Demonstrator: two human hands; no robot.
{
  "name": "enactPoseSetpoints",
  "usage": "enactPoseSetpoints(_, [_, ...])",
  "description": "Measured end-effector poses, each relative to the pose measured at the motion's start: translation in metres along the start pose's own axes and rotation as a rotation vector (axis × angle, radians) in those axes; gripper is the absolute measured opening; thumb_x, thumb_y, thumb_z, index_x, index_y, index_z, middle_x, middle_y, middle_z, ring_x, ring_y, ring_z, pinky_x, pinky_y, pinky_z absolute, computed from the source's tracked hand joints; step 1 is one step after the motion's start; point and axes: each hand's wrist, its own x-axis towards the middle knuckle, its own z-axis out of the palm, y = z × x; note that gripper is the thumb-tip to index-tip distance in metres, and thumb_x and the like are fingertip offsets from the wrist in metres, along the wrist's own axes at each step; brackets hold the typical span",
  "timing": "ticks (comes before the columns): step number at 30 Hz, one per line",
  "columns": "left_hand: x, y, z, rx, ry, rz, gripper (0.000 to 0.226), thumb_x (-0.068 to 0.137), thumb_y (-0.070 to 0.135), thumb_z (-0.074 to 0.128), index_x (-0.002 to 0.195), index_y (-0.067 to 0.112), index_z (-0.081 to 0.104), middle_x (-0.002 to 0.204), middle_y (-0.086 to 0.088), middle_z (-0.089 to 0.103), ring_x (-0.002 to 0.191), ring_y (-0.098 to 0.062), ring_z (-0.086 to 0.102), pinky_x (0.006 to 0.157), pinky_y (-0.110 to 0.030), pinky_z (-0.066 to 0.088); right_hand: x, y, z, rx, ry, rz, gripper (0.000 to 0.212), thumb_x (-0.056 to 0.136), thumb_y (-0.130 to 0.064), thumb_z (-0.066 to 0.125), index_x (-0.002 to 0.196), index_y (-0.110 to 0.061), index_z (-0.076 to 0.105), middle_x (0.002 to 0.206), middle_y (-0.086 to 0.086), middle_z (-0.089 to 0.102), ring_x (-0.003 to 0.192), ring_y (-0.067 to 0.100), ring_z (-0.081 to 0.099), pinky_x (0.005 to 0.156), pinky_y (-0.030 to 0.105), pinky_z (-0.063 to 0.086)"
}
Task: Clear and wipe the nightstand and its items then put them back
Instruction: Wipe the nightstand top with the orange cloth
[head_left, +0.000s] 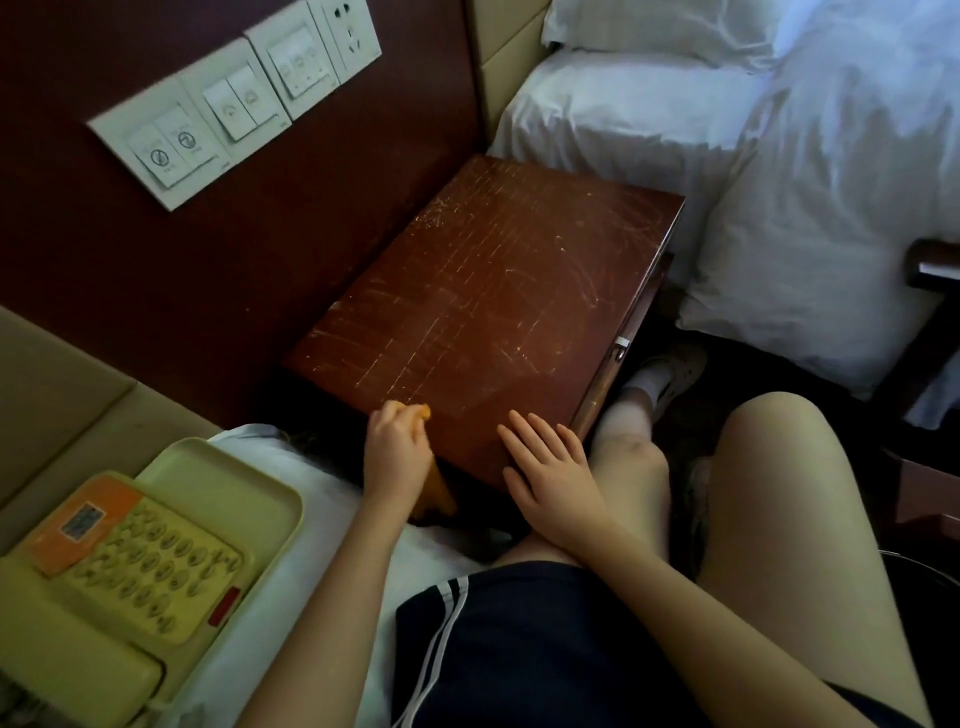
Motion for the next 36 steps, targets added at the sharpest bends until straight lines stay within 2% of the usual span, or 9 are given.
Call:
enactPoseSetpoints(2, [0.004,0.0,0.0,-0.003,0.028,-0.059,0.025,0.092,0.005,0.049,0.113,0.005,0.064,0.108,-0.007,0.057,0.101,-0.018,0.047,0.079,-0.02,0.037,0.0,0.0,0.0,-0.001,0.005,0.004,0.049,0.096,-0.029,0.045,0.143,-0.019,0.035,0.151,-0.001,0.026,0.142,0.022,0.02,0.111,0.031,-0.001])
enactPoseSetpoints(5, [0.0,0.011,0.005,0.01,0.012,-0.019,0.026,0.092,0.004,0.049,0.113,0.004,0.063,0.107,-0.007,0.058,0.101,-0.019,0.048,0.079,-0.02,0.038,-0.001,-0.001,-0.001,0.023,0.021,0.012,0.048,0.094,-0.026,0.049,0.14,-0.017,0.04,0.149,0.001,0.032,0.139,0.025,0.026,0.111,0.035,0.004])
enactPoseSetpoints(11, [-0.026,0.032,0.018,0.0,-0.158,0.306,0.028,0.091,0.006,0.05,0.116,0.007,0.063,0.102,-0.003,0.058,0.096,-0.013,0.048,0.08,-0.017,0.037,0.0,0.003,0.0,0.003,-0.013,0.023,0.05,0.097,-0.031,0.042,0.145,-0.022,0.029,0.153,-0.002,0.022,0.143,0.02,0.015,0.113,0.033,-0.001])
enactPoseSetpoints(13, [-0.026,0.029,0.016,0.0,-0.179,0.352,0.027,0.091,0.007,0.05,0.115,0.008,0.063,0.102,-0.002,0.058,0.096,-0.014,0.049,0.08,-0.018,0.039,-0.001,0.003,0.001,0.014,-0.014,0.025,0.05,0.097,-0.032,0.042,0.145,-0.022,0.03,0.153,-0.002,0.022,0.143,0.02,0.016,0.113,0.033,-0.001])
enactPoseSetpoints(18, [0.007,0.015,0.009,0.014,-0.071,0.119,0.025,0.093,0.01,0.049,0.113,0.009,0.064,0.108,-0.005,0.057,0.103,-0.018,0.049,0.082,-0.021,0.038,-0.002,0.003,0.0,0.027,0.014,0.034,0.049,0.094,-0.027,0.049,0.14,-0.017,0.04,0.149,0.003,0.032,0.139,0.026,0.027,0.113,0.04,0.01])
enactPoseSetpoints(20, [0.009,0.018,0.01,0.009,-0.025,0.062,0.025,0.093,0.009,0.048,0.113,0.009,0.064,0.109,-0.004,0.057,0.104,-0.018,0.049,0.081,-0.019,0.037,-0.002,0.003,0.0,0.018,0.001,0.048,0.049,0.094,-0.028,0.047,0.142,-0.018,0.037,0.15,0.001,0.03,0.14,0.024,0.024,0.113,0.038,0.008])
enactPoseSetpoints(23, [-0.001,0.025,0.014,0.004,-0.021,0.092,0.025,0.092,0.008,0.05,0.114,0.008,0.064,0.108,-0.004,0.058,0.102,-0.017,0.049,0.08,-0.018,0.036,-0.001,0.004,0.002,-0.019,-0.034,0.057,0.051,0.097,-0.034,0.039,0.146,-0.024,0.026,0.154,-0.004,0.019,0.143,0.018,0.013,0.113,0.032,-0.002])
enactPoseSetpoints(28, [-0.03,0.032,0.02,-0.004,-0.119,0.372,0.024,0.089,0.004,0.054,0.11,0.006,0.065,0.097,-0.005,0.06,0.091,-0.018,0.053,0.076,-0.019,0.038,0.0,0.005,0.003,-0.034,-0.057,0.053,0.052,0.098,-0.035,0.036,0.147,-0.026,0.022,0.155,-0.006,0.014,0.144,0.015,0.008,0.112,0.03,-0.006])
enactPoseSetpoints(36, [-0.006,0.029,0.015,-0.023,-0.086,0.15,0.025,0.093,0.01,0.048,0.112,0.009,0.064,0.109,-0.004,0.057,0.104,-0.017,0.048,0.084,-0.019,0.036,-0.004,0.002,-0.002,-0.015,-0.037,0.056,0.051,0.097,-0.033,0.039,0.146,-0.023,0.028,0.154,-0.005,0.018,0.143,0.017,0.012,0.113,0.031,-0.002])
